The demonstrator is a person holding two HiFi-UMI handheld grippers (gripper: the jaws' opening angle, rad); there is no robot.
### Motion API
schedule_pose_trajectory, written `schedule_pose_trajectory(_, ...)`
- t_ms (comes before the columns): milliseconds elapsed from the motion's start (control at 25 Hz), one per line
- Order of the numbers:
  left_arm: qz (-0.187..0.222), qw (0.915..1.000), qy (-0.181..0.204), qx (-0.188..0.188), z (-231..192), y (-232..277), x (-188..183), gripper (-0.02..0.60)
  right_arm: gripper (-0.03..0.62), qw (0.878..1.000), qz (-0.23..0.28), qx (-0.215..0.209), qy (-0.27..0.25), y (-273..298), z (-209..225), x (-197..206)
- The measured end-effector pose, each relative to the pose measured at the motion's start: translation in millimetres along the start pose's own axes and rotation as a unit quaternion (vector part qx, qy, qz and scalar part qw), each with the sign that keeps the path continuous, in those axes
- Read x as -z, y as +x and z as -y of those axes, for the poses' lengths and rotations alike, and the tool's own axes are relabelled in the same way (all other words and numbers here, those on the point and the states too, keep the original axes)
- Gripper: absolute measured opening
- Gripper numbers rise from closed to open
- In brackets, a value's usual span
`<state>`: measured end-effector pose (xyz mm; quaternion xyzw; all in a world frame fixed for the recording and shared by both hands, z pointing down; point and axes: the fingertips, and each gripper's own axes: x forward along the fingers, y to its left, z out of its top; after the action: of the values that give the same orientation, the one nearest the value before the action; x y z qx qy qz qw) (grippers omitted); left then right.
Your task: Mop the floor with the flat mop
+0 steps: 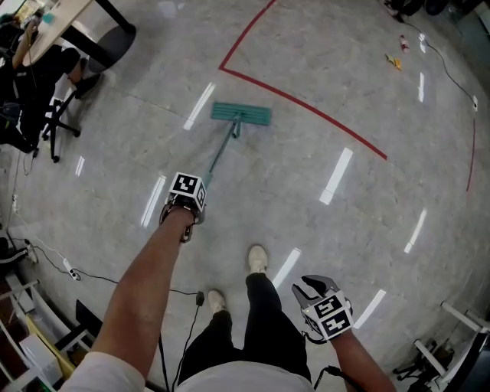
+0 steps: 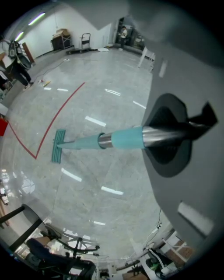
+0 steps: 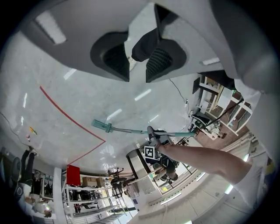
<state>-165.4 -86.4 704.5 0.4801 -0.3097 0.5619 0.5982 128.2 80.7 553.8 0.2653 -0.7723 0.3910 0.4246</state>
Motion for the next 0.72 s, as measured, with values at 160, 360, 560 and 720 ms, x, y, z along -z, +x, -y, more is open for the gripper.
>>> schedule_pose_trajectory(160, 0.007, 1.0000, 0.006, -0.002, -4, -3, 12, 0.043, 0.121, 1.000, 0.005, -0.005, -0.005, 4, -11, -5)
schedule_pose_trajectory(360, 0.023, 0.9996, 0.016, -0.003, -17, -13, 45, 0.043, 0.121, 1.000, 0.010, -0.006, -0.018, 8, -23, -9)
schedule_pose_trajectory(560, 0.030, 0.9988, 0.035, -0.015, -30, -18, 109, 0.043, 0.121, 0.999, 0.016, -0.006, -0.035, 12, -39, -12)
schedule_pose_trajectory(720, 0.029, 0.9991, 0.031, -0.003, -37, -9, 170, 0.043, 0.121, 0.999, 0.024, -0.005, -0.044, 20, -56, -16)
